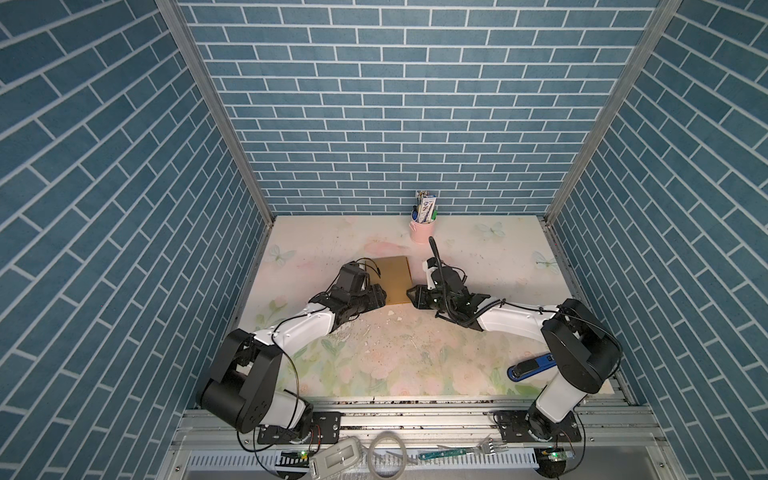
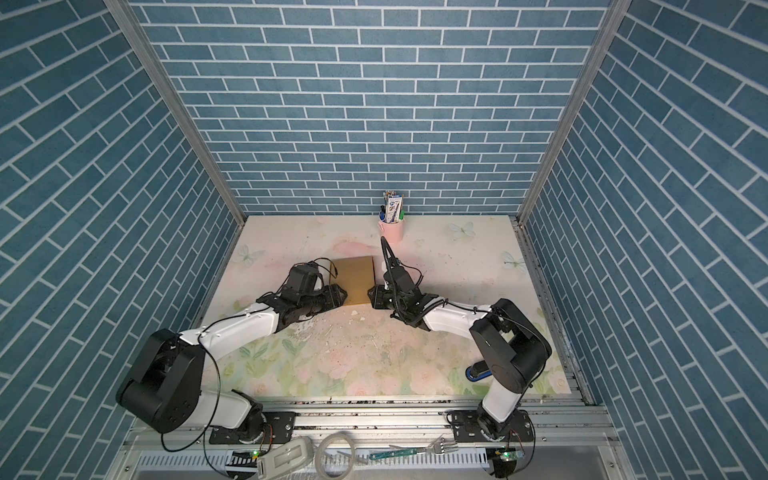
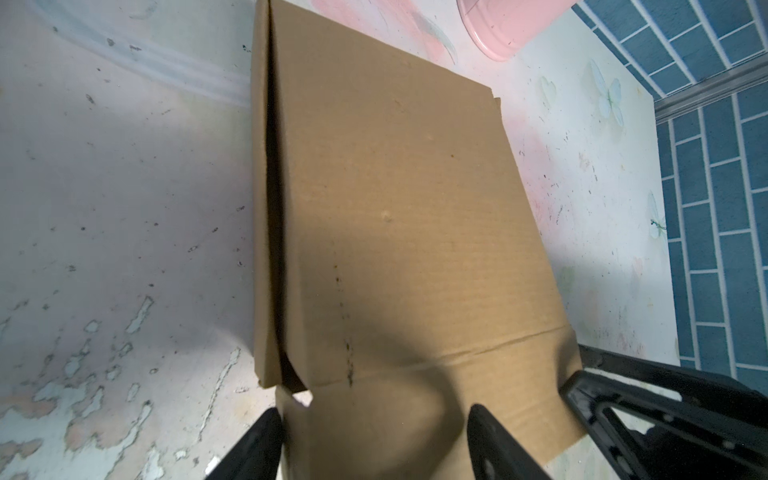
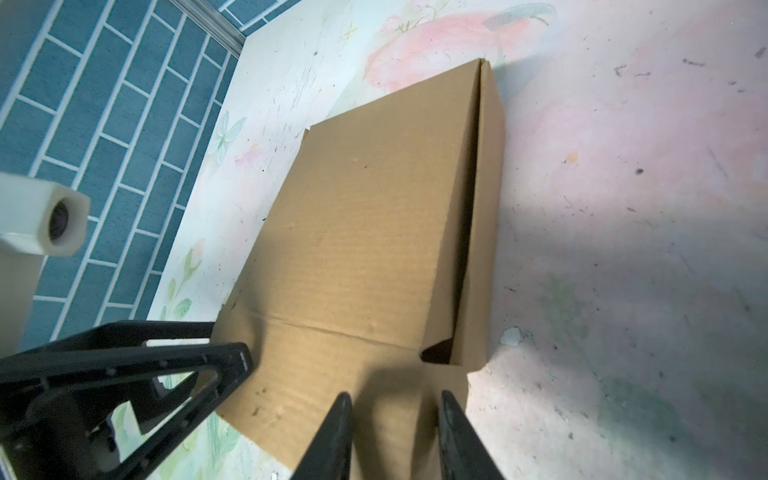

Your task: Fold the paper box

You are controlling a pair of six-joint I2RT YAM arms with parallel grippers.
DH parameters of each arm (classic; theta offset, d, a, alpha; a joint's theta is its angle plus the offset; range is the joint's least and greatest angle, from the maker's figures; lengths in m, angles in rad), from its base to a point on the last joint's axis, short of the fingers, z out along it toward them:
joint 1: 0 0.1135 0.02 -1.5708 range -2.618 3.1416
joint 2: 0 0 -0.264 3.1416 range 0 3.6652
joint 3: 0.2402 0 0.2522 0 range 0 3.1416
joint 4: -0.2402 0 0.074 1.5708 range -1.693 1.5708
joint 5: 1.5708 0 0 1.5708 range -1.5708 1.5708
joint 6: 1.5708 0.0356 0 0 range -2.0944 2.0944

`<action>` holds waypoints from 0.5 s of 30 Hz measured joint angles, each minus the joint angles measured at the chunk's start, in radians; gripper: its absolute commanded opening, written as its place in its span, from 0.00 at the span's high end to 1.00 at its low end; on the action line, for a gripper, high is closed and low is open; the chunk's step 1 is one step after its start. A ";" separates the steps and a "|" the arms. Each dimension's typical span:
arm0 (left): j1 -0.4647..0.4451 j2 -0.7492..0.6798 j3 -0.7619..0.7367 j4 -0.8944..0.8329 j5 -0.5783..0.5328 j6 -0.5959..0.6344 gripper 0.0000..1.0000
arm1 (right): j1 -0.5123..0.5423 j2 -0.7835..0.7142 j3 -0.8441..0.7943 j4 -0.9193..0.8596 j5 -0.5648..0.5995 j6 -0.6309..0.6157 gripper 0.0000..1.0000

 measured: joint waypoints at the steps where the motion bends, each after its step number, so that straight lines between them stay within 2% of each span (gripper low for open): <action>1: -0.001 0.000 0.000 0.000 -0.001 0.000 0.29 | 0.000 0.000 -0.002 0.002 -0.001 0.005 0.66; 15: -0.002 0.007 -0.008 0.008 -0.010 0.005 0.29 | 0.000 0.002 -0.018 0.011 -0.003 0.027 0.70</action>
